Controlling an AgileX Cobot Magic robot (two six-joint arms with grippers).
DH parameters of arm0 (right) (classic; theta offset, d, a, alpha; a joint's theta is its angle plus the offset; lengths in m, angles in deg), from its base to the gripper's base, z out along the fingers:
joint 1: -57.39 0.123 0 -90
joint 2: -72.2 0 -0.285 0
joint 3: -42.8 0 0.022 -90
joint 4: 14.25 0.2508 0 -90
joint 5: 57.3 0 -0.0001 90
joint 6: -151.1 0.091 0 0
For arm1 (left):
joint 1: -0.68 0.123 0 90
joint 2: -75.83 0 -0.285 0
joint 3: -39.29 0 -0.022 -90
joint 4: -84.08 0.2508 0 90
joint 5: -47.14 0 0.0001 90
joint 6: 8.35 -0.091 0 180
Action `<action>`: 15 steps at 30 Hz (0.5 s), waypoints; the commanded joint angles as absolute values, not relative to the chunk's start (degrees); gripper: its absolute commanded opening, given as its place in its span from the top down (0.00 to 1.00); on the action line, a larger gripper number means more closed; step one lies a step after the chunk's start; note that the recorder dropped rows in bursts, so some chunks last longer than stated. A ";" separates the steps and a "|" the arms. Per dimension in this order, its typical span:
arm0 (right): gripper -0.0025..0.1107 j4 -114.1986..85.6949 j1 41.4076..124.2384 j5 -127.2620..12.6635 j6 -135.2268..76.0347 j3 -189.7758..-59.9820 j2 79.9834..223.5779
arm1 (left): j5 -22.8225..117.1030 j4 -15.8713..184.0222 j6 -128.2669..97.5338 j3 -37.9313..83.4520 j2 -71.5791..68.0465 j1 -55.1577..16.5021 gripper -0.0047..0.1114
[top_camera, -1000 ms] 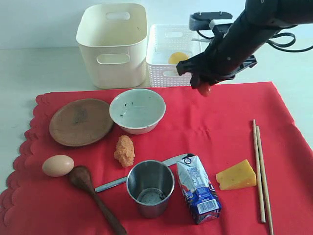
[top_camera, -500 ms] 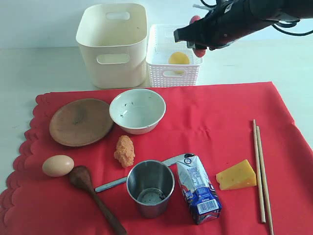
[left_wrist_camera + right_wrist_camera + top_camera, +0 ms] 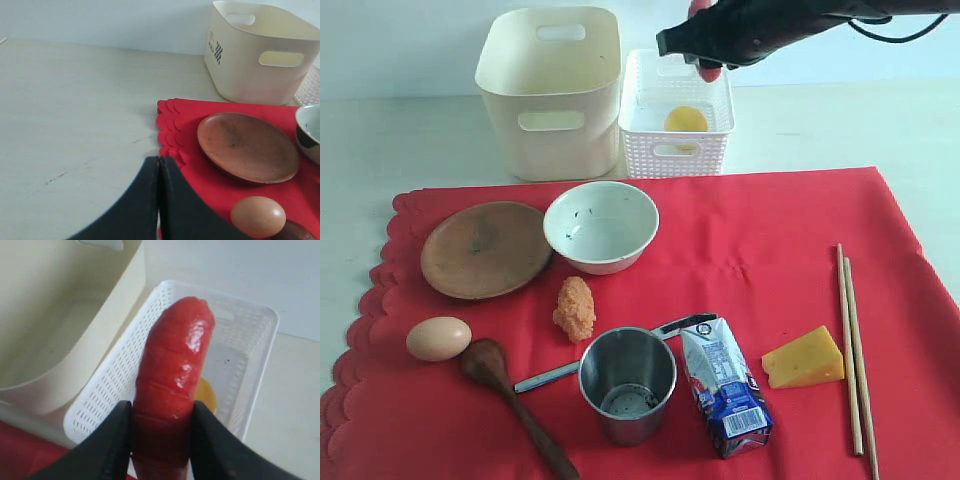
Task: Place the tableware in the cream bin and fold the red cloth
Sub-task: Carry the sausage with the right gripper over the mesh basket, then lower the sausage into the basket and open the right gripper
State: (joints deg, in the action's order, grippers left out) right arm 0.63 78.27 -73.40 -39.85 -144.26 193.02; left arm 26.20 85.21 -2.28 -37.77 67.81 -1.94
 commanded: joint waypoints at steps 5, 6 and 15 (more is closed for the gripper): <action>0.98 2.79 78.08 -80.13 -40.45 -153.01 202.48 | 26.76 85.47 -2.16 -37.93 68.05 -1.76 0.96; 0.98 3.43 78.08 -80.65 -40.45 -153.65 203.35 | 26.76 85.47 -2.06 -37.93 68.05 -1.76 0.96; 0.84 11.89 78.08 -82.72 -48.36 -158.49 209.22 | 26.76 85.47 -2.15 -37.93 68.05 -1.76 0.96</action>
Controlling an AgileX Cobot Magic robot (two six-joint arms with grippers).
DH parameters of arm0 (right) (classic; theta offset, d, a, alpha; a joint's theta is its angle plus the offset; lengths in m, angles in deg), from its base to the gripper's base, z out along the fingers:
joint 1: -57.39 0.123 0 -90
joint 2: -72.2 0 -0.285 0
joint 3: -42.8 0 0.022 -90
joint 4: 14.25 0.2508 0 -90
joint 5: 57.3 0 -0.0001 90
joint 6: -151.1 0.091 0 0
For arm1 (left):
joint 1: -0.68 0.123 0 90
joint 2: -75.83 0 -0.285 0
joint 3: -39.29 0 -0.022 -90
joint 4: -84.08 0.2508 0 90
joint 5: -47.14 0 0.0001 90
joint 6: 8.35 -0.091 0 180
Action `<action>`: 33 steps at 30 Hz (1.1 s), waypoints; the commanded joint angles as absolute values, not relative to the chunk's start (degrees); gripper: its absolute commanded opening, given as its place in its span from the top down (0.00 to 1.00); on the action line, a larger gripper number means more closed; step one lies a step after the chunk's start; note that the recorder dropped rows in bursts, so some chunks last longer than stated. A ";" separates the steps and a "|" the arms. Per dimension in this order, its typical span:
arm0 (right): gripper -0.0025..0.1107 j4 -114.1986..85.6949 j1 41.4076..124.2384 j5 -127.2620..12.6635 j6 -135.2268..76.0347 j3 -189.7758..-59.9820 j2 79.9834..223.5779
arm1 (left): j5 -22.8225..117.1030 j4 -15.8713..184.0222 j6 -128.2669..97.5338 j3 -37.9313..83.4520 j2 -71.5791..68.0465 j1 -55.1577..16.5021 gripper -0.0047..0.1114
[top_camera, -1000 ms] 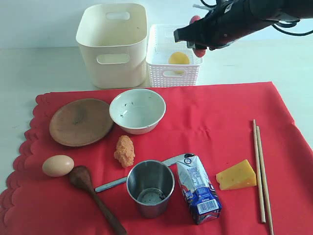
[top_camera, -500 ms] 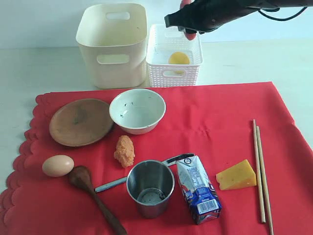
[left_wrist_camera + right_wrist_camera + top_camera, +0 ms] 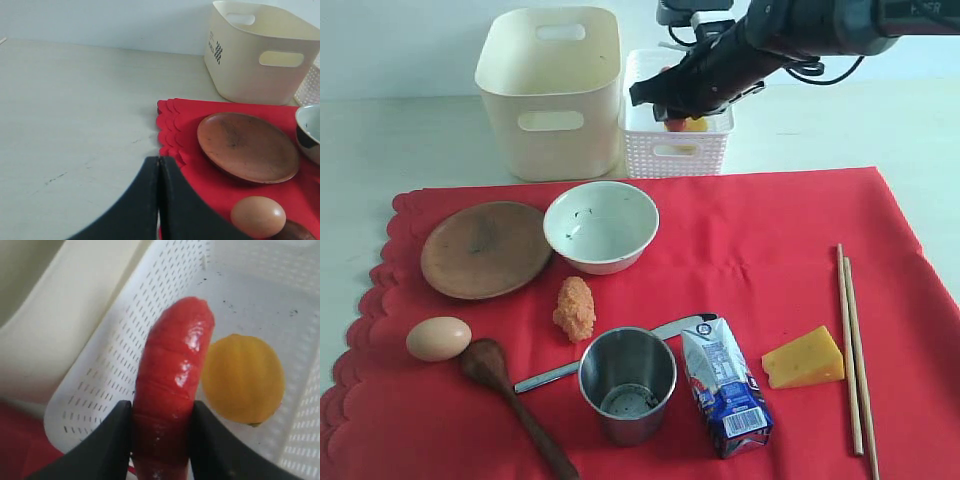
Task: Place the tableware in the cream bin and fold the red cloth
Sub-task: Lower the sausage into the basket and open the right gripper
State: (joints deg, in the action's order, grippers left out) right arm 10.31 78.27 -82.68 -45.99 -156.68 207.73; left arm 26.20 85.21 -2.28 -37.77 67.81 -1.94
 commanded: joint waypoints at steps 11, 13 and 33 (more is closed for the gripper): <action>0.33 8.63 78.08 -86.64 -48.36 -159.26 207.22 | 26.76 85.47 -2.15 -37.93 68.05 -1.76 0.96; 0.33 8.63 78.08 -88.41 -48.36 -159.26 206.00 | 26.76 85.47 -2.15 -37.93 68.05 -1.76 0.96; 0.33 2.81 78.08 -115.91 -42.29 -159.26 190.26 | 26.76 85.47 -2.15 -37.93 68.05 -1.76 0.96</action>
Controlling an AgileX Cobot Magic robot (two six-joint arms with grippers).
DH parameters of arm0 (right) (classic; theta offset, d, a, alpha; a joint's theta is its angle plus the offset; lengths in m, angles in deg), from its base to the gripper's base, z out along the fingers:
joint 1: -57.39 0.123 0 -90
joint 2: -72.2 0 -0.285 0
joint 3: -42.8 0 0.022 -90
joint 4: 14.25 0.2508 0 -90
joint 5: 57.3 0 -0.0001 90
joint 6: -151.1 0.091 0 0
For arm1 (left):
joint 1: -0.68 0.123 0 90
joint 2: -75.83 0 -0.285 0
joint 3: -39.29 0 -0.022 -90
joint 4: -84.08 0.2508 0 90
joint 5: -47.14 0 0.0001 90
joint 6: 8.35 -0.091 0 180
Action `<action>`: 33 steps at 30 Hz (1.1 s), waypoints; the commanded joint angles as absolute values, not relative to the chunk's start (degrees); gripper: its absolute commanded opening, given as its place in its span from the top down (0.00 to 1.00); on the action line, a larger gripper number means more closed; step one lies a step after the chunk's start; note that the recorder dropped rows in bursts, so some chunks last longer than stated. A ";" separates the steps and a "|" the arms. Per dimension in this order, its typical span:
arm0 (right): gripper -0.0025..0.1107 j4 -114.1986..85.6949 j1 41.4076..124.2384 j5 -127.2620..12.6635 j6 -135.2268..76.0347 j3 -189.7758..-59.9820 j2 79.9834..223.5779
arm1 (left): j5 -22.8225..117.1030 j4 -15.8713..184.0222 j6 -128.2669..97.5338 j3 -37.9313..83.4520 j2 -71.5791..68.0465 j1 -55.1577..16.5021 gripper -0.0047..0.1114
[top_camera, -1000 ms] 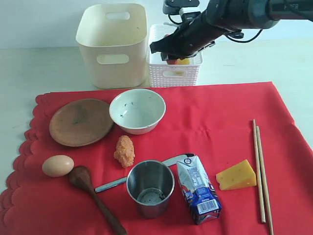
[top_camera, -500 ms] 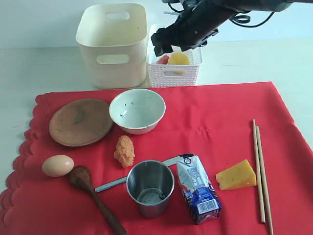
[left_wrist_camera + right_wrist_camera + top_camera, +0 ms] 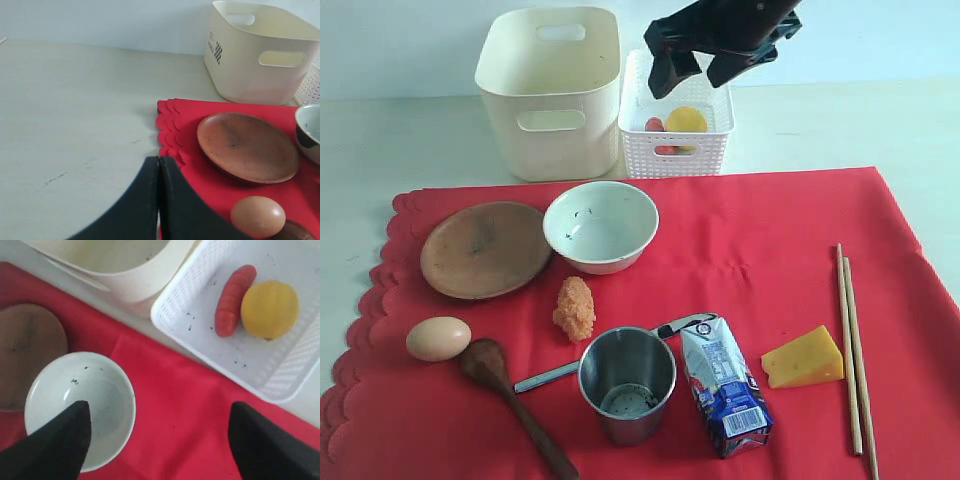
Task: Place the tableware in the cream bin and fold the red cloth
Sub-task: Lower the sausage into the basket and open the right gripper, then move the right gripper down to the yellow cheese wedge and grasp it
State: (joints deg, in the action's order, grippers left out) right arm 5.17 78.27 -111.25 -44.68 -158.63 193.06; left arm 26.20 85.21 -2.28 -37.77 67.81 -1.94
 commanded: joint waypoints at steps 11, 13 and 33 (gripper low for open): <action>0.36 -0.46 78.08 -121.84 -39.81 -154.51 182.47 | 26.76 85.47 -2.15 -37.93 68.05 -1.76 0.96; 0.36 -1.23 78.08 -121.71 -39.81 -152.55 181.09 | 26.76 85.47 -2.15 -37.93 68.05 -1.76 0.96; 0.36 -1.48 78.08 -120.14 -49.22 -128.08 164.51 | 26.76 85.47 -2.15 -37.93 68.05 -1.76 0.96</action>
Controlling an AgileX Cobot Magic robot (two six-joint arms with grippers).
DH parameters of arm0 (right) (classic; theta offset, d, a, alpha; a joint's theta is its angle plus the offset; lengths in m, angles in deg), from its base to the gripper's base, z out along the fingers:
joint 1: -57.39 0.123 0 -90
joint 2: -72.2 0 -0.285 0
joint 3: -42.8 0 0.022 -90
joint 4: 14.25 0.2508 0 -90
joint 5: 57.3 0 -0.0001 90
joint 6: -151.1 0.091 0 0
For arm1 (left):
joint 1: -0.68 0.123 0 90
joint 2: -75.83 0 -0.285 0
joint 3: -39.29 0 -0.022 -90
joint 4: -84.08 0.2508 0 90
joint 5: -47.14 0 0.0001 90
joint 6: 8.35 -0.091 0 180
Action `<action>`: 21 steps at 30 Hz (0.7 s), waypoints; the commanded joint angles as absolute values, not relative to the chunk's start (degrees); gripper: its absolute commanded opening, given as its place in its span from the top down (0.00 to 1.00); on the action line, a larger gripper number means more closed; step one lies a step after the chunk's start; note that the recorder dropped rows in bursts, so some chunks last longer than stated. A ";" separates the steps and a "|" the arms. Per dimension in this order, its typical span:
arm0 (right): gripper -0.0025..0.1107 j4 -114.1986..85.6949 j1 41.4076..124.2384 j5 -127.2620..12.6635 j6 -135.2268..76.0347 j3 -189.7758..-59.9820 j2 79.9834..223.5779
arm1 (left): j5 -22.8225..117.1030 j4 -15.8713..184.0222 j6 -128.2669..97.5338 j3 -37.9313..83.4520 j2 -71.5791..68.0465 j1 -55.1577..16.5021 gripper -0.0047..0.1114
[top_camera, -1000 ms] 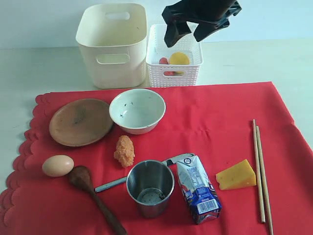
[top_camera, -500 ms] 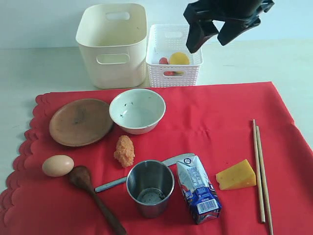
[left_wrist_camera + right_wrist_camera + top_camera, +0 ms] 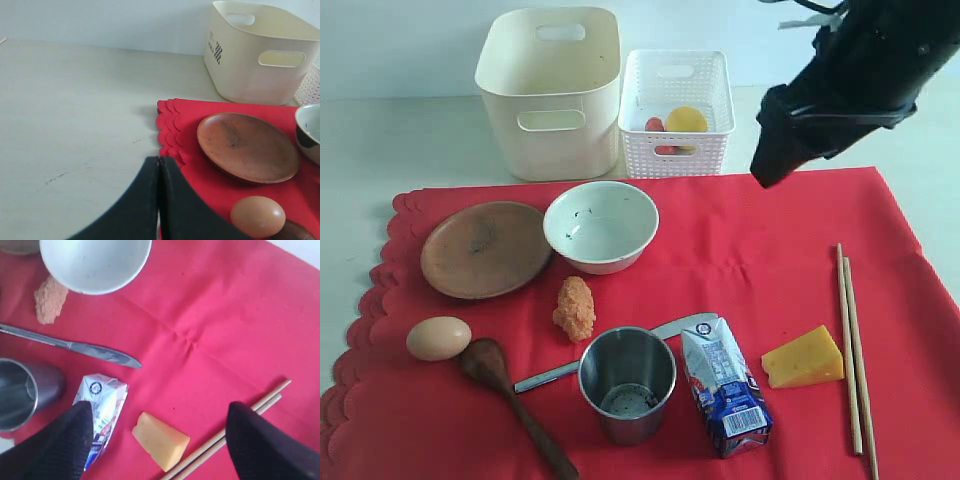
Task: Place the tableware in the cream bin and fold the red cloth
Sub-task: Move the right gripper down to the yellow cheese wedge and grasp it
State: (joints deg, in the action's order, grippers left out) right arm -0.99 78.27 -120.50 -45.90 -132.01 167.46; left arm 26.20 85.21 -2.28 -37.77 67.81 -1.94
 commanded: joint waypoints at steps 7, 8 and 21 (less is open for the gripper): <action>0.36 -1.81 78.08 -119.23 -50.31 -122.20 163.58 | 26.76 85.47 -2.15 -37.93 68.05 -1.76 0.96; 0.36 -1.96 78.08 -118.56 -50.31 -121.68 163.85 | 26.76 85.47 -2.15 -37.93 68.05 -1.76 0.96; 0.36 -2.20 78.08 -113.10 -75.50 -118.89 170.63 | 26.76 85.47 -2.15 -37.93 68.05 -1.76 0.96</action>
